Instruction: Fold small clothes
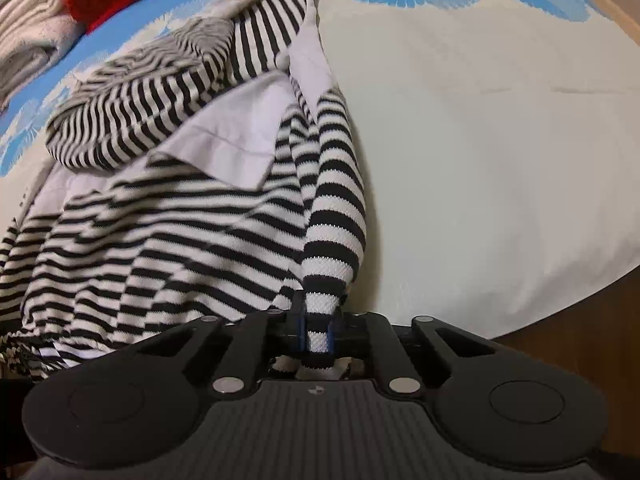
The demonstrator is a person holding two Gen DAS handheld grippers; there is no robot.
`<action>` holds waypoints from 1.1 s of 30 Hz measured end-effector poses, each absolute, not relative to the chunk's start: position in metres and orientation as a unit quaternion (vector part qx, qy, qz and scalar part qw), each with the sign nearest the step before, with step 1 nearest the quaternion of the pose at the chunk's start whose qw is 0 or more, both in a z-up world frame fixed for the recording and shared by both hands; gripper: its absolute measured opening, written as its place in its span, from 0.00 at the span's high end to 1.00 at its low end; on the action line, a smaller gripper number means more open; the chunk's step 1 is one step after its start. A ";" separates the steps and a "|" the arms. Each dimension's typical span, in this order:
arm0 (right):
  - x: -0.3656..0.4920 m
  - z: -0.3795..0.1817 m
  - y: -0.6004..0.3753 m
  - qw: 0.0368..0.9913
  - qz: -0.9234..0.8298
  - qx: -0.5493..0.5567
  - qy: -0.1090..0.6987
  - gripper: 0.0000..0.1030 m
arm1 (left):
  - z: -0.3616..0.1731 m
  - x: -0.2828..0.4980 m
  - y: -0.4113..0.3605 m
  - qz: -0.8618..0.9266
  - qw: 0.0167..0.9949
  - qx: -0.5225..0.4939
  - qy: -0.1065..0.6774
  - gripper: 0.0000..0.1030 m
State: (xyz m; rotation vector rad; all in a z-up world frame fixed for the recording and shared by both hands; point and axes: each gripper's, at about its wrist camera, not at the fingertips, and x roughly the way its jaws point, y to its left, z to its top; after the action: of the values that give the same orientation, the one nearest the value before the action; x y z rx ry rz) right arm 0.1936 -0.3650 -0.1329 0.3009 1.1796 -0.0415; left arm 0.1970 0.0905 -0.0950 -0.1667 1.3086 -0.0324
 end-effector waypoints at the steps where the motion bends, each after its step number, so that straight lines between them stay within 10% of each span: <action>1: 0.192 -0.130 -0.366 0.825 -0.018 0.144 0.547 0.94 | -0.092 0.196 0.090 -0.016 0.794 -0.080 0.603 0.90; 33: 0.100 0.020 -0.424 0.890 0.079 0.277 0.354 0.97 | 0.033 0.199 0.117 -0.156 0.843 -0.184 0.481 0.92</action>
State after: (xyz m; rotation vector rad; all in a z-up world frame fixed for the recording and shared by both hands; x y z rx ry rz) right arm 0.0997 -0.4238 0.0199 0.5749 0.7343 0.1646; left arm 0.1985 0.1170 0.0329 -0.3876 1.0168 -0.3303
